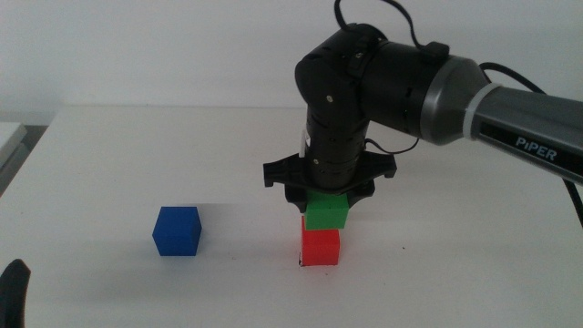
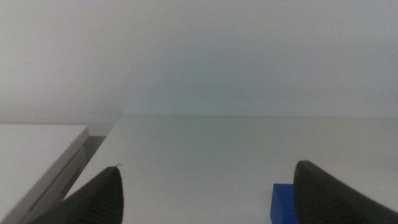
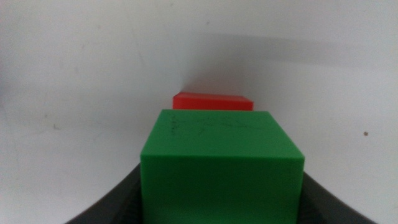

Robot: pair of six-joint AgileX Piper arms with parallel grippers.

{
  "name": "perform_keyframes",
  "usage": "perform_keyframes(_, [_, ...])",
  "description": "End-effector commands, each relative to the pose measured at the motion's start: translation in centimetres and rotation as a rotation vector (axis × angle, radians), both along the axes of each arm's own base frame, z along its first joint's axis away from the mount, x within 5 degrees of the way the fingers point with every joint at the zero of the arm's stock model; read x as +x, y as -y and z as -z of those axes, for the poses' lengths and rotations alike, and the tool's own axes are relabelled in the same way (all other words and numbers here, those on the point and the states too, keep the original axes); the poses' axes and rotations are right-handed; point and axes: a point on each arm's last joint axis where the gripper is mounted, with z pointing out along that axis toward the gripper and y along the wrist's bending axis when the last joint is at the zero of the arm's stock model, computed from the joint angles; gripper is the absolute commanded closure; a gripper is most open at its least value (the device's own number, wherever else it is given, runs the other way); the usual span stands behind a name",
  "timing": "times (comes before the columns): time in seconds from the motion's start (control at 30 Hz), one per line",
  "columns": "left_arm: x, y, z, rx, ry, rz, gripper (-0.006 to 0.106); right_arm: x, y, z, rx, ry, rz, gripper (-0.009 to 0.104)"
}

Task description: Stack red cubes first, then green, then blue cubes in a specific spot.

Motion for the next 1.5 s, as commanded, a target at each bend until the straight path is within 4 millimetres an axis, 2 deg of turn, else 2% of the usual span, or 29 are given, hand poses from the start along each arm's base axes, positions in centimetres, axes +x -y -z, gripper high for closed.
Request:
perform_keyframes(0.0, [0.0,0.0,-0.1,0.002,0.017,-0.003,0.008,-0.2,-0.2,-0.1,-0.017,0.011,-0.009,0.071])
perform_keyframes(0.33, [0.0,0.0,-0.1,0.002,0.019,-0.003,0.008,0.2,-0.4,1.3,-0.054,-0.001,-0.009,0.071])
perform_keyframes(1.0, [0.0,0.0,-0.1,0.002,0.019,-0.003,0.008,0.4,-0.7,1.7,-0.023,0.019,0.015,0.071])
perform_keyframes(1.13, [0.0,0.0,-0.1,0.002,0.019,-0.003,0.008,0.5,-0.9,2.7,-0.035,-0.008,0.016,0.071])
perform_keyframes(1.47, [0.0,0.0,-0.1,0.002,0.019,-0.003,0.008,0.4,-0.8,2.7,-0.046,-0.021,0.036,0.071])
